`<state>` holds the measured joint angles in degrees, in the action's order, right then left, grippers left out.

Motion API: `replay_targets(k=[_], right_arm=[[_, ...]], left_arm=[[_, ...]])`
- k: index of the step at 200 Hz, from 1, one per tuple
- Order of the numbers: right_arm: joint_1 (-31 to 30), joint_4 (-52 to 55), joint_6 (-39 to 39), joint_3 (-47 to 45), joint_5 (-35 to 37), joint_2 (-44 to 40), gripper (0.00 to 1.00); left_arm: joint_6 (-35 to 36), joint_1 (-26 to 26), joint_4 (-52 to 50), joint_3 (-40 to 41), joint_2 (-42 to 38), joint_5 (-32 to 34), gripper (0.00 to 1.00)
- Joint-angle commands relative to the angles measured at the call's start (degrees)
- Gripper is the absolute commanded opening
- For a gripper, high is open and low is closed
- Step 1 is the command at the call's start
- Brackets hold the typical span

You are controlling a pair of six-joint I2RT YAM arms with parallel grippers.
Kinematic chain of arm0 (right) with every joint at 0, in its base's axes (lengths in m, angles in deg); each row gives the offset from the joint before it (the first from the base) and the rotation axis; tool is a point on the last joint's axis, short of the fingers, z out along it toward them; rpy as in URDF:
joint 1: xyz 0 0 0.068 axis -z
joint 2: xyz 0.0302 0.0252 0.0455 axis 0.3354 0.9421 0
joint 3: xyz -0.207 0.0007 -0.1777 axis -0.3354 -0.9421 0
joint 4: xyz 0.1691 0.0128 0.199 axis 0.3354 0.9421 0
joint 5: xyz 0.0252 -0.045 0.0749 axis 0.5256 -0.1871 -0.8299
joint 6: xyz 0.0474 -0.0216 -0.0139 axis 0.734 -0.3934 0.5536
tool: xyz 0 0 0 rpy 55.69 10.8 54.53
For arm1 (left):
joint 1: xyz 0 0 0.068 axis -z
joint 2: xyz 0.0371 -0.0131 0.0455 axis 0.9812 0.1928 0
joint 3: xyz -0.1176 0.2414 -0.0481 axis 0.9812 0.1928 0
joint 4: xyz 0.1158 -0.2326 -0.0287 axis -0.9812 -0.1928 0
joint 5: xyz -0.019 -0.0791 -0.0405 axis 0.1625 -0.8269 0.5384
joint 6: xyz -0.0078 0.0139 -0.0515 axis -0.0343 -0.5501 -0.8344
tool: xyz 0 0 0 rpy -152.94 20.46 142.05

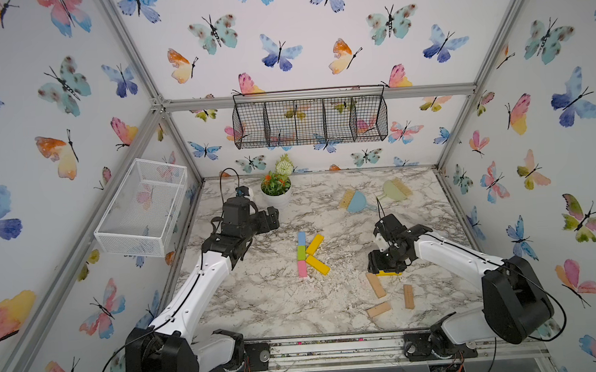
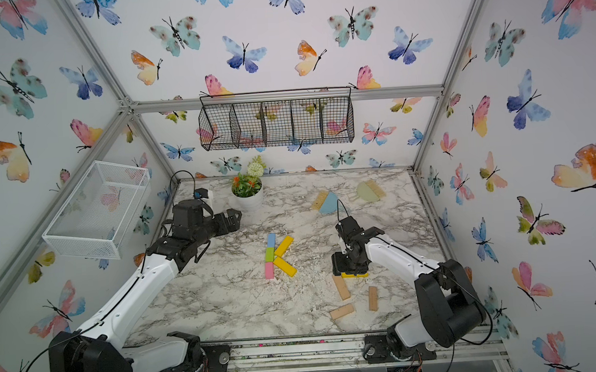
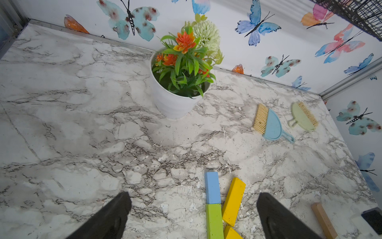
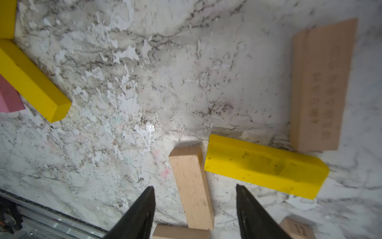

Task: Assemble the letter k with building blocks
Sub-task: Pick up the building block from the center of the board.

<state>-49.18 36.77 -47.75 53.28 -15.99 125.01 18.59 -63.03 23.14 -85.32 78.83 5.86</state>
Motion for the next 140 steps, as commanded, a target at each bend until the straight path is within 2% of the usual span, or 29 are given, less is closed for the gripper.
replay_targets(k=[1,25,60,107,140], right_arm=[[-1.35,1.70,3.12,-1.72,0.37,-0.69,0.65],[-1.35,1.44,3.52,-2.43,1.73,-0.47,0.65],[-0.96,2.03,5.20,0.25,12.31,-1.11,0.68],[9.82,-1.92,-1.49,3.80,8.37,3.91,0.69],[10.75,-3.48,-3.44,5.96,7.26,9.44,0.66]], left_arm=[[0.05,0.15,-0.17,-1.24,0.17,0.94,0.98],[0.07,0.15,-0.24,-1.29,0.39,0.56,0.98],[0.05,0.18,-0.26,-1.26,0.30,0.78,0.98],[0.04,0.14,-0.26,-1.15,0.11,0.68,0.98],[0.04,0.18,-0.25,-1.27,0.18,0.67,0.98]])
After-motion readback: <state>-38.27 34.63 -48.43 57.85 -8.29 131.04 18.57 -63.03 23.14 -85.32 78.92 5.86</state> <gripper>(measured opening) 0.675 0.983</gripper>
